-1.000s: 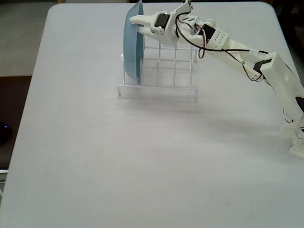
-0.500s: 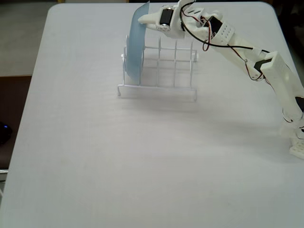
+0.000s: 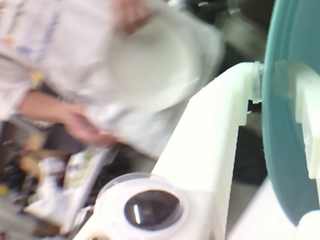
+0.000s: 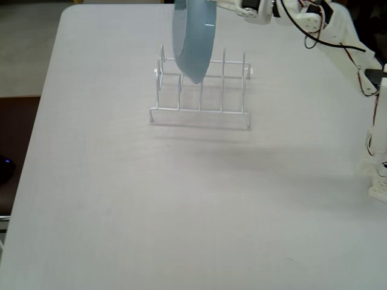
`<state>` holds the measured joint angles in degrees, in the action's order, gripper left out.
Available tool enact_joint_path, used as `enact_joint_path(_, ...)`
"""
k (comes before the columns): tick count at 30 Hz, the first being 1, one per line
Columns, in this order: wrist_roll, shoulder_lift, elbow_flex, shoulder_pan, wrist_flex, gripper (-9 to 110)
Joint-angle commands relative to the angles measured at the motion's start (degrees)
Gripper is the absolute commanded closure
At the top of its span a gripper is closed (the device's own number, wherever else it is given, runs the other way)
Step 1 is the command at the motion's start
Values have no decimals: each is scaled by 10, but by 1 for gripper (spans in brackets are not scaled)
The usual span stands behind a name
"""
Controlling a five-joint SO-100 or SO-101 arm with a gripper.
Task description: Would you please take all the plates for me?
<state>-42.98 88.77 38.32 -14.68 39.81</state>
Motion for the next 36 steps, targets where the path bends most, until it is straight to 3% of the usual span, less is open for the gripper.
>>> enact_joint_path(1, 4, 88, -11, 53, -27, 102)
enact_joint_path(18, 72, 68, 34, 227, -286, 102)
enact_joint_path(36, 83, 75, 80, 260, -352, 102)
